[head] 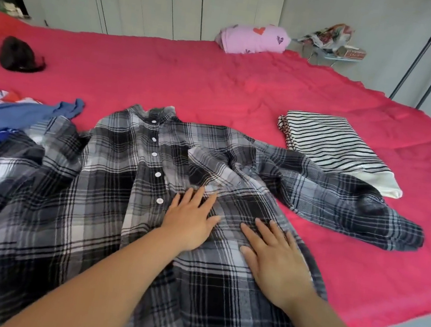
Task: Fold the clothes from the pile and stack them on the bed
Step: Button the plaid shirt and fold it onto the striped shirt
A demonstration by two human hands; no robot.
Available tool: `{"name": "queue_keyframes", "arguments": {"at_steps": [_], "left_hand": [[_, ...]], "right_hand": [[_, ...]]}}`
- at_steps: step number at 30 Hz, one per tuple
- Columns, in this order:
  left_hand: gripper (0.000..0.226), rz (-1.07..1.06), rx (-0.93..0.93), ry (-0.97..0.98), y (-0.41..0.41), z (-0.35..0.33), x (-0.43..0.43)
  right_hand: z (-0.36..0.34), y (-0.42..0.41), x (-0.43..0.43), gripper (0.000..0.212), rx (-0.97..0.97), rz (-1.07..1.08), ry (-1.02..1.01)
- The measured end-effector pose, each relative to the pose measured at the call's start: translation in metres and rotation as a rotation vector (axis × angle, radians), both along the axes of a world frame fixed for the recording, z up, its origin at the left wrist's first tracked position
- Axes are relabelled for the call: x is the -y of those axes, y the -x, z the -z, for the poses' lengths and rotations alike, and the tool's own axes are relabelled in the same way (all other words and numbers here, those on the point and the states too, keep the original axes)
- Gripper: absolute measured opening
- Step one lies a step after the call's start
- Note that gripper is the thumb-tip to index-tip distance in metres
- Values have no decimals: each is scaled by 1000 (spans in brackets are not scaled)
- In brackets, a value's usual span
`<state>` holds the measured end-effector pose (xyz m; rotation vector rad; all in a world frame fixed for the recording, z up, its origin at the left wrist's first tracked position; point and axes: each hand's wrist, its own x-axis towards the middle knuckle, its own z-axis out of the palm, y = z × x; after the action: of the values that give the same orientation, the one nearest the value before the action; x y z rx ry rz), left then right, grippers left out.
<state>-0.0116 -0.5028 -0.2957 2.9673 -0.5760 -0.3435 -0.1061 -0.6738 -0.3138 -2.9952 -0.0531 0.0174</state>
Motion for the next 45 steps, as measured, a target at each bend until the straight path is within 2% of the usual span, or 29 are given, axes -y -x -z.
{"name": "queue_keyframes", "arguments": {"at_steps": [3,6,7,8,11,13,15,16,19,22,25,28,31,33,36,37,38,40,42,44,45], "left_hand": [[55,53,99,47,6,-5,-3],[57,80,-13,-10,12,-10,-12],[58,80,-26,-9,16,-14,-17],[58,70,5,29,20,-18,-23],[55,-1,192,196,34,-37,-55],[53,-72,267,229,43,-43,-89],[50,-163,338,210,51,-41,-132],[49,-223,379,203,54,-38,-155],[49,-438,409,146,63,-26,-217],[52,-596,340,210,69,-13,-250],[55,-804,409,224,64,-7,-277],[67,-1068,261,320,53,-9,-305],[76,-1200,74,405,39,-11,-327],[63,-1213,13,628,28,-14,-339],[18,-1229,112,1261,13,-31,-351],[10,-1204,141,1444,9,-44,-350],[15,-1141,165,1569,6,-60,-345],[23,-946,214,1662,1,-96,-330],[27,-747,280,1569,0,-132,-306],[25,-566,382,1262,0,-160,-280],[25,-484,418,1096,1,-169,-265]], "right_hand": [[0,1,2,101,7,45,17],[-1,5,4,111,-78,49,70],[-5,4,3,109,-92,57,66],[-10,3,-1,101,-85,69,55],[-16,0,-24,75,96,32,-35],[-11,-3,-36,58,-5,-34,3],[-10,-10,-42,55,-191,-33,124],[-14,-16,-48,55,-210,-17,166],[-41,-40,-86,57,-65,-34,222],[-53,-60,-145,54,-21,-191,36],[-50,-71,-205,52,-3,-351,-61],[-41,-81,-245,54,11,-444,-112],[-39,-87,-271,54,7,-442,-139],[-37,-91,-279,53,-1,-426,-128],[-44,-98,-284,49,25,-422,-165],[-50,-101,-286,47,32,-420,-205],[-57,-104,-287,44,32,-402,-273],[-79,-109,-291,34,-4,-319,-535],[-107,-111,-297,28,-187,-244,-953],[-136,-119,-300,49,-415,-214,-1311],[-151,-123,-299,61,-505,-205,-1424]]}}
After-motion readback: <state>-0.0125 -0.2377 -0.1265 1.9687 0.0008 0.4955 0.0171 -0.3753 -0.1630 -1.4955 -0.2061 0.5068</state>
